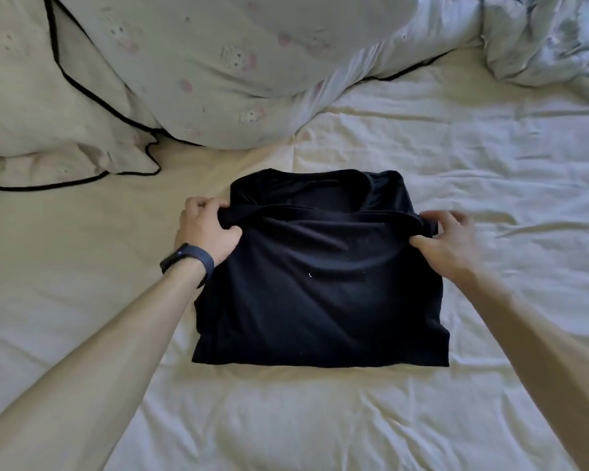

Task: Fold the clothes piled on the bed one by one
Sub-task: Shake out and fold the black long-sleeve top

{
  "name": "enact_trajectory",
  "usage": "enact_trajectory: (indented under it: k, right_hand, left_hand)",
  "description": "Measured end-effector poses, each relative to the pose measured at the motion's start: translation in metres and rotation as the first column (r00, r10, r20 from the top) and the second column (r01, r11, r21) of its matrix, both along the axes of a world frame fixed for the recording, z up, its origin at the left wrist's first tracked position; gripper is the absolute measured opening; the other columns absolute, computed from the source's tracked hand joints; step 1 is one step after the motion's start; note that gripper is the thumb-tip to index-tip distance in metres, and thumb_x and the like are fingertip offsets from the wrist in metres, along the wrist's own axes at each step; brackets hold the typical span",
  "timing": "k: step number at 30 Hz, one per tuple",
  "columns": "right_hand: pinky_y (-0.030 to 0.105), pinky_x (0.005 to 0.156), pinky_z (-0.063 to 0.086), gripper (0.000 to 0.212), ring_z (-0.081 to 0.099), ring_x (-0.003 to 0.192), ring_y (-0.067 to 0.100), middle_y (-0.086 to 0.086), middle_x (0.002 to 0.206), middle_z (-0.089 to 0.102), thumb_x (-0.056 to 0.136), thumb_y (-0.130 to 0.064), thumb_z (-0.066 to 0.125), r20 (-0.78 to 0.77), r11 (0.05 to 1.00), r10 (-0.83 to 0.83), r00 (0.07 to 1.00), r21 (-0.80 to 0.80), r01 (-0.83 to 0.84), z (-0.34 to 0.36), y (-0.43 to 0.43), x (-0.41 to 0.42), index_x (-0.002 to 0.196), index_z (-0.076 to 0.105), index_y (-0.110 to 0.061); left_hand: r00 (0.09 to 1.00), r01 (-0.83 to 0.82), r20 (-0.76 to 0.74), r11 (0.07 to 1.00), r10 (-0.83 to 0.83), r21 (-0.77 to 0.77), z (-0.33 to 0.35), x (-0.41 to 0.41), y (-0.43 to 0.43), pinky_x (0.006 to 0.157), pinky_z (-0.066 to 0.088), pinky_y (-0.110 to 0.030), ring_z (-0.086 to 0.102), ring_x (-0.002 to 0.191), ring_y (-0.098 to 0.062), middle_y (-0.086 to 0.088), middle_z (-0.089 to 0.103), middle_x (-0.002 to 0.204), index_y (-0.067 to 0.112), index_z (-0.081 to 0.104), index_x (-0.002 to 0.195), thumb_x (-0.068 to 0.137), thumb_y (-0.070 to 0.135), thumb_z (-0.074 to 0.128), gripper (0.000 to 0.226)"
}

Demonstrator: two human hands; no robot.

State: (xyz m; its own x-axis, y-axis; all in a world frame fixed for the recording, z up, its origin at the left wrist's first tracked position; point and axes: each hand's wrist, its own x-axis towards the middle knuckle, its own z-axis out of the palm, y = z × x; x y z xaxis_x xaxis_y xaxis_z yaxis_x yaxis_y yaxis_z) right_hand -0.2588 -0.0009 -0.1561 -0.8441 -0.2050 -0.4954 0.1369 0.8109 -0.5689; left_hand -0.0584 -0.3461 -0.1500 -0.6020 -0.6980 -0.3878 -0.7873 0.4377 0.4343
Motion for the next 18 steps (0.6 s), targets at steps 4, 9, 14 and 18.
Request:
enact_trajectory:
  k: [4,9,14,18]
  right_hand:
    - [0.031,0.09,0.042,0.005,0.056,0.093,0.013,-0.009,0.114,0.051,0.098,-0.04,0.061,-0.239,1.0,0.005,0.971,-0.013,-0.009,-0.001,0.006,-0.009,0.099,0.061,-0.035]
    - [0.022,0.066,0.038,0.019,0.057,0.08,0.002,-0.008,0.096,0.062,0.102,-0.049,0.048,-0.161,0.984,-0.12,0.98,-0.149,0.096,0.004,-0.006,-0.031,0.104,0.055,-0.031]
    - [0.022,0.069,0.041,0.021,0.057,0.078,-0.002,-0.019,0.091,0.059,0.102,-0.051,0.049,-0.104,0.971,-0.187,0.977,-0.17,0.168,-0.008,-0.029,-0.051,0.104,0.056,-0.032]
    - [0.01,0.054,0.035,0.019,0.056,0.068,-0.006,-0.018,0.087,0.056,0.103,-0.05,0.048,-0.092,0.97,-0.202,0.975,-0.159,0.186,-0.02,-0.041,-0.06,0.105,0.053,-0.032]
  left_hand:
    - [0.999,0.029,-0.026,0.986,-0.034,-0.162,0.009,0.003,-0.001,0.087,0.048,-0.036,0.055,0.106,-0.025,0.001,0.059,0.115,0.026,0.067,0.118,0.091,0.027,0.058,0.028]
    - [0.938,-0.303,-0.161,0.952,0.306,0.043,0.017,-0.011,-0.015,0.074,0.038,-0.029,0.055,0.084,-0.022,0.007,0.062,0.082,0.025,0.062,0.09,0.094,0.036,0.056,0.013]
    - [0.879,-0.442,-0.141,0.889,0.456,0.124,0.009,-0.035,-0.031,0.066,0.04,-0.033,0.054,0.078,-0.03,-0.002,0.054,0.072,0.01,0.059,0.087,0.098,0.038,0.054,0.03]
    - [0.918,-0.387,-0.06,0.918,0.393,0.086,-0.005,-0.048,-0.037,0.071,0.038,-0.033,0.053,0.078,-0.03,0.0,0.054,0.073,0.011,0.059,0.09,0.099,0.046,0.051,0.036]
